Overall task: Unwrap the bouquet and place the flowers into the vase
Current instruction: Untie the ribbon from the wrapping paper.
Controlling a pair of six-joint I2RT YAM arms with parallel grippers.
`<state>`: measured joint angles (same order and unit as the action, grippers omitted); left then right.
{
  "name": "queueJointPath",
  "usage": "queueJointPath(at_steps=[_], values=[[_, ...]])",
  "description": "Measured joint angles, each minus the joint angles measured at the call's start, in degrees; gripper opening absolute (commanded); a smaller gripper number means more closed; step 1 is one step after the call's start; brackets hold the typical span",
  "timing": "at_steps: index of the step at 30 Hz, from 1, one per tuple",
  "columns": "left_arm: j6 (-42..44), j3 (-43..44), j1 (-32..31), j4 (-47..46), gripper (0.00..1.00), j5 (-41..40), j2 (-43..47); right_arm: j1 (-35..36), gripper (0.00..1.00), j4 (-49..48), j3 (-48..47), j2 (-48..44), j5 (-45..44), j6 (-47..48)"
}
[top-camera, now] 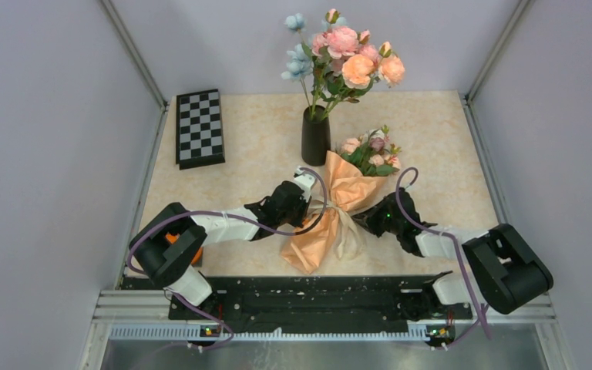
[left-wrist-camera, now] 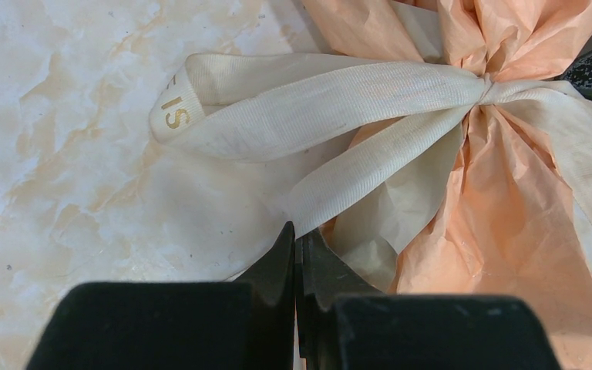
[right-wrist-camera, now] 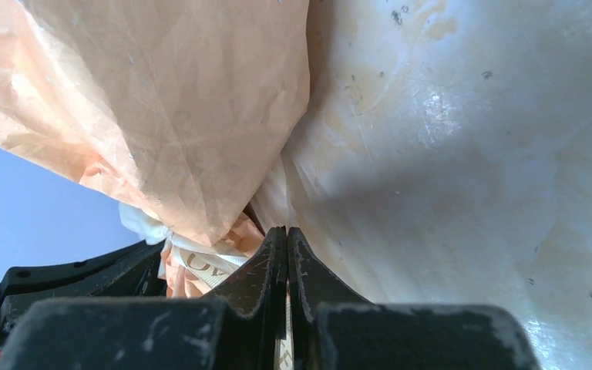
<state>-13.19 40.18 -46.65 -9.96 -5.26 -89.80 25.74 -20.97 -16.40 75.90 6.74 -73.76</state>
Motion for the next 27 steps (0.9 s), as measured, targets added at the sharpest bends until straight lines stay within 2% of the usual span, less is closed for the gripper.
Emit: queueJointPath(at_steps=[11, 27], values=[[-0.61, 0.37, 0.0, 0.7, 0.0, -2.67, 0.09, 0.0, 0.0, 7.56, -0.92, -6.75, -6.21, 1.77], [-2.12, 0.61, -0.02, 2.43, 0.0, -8.83, 1.88, 0.0, 0.0, 16.04, -2.45, -10.62, -12.55, 5.6]])
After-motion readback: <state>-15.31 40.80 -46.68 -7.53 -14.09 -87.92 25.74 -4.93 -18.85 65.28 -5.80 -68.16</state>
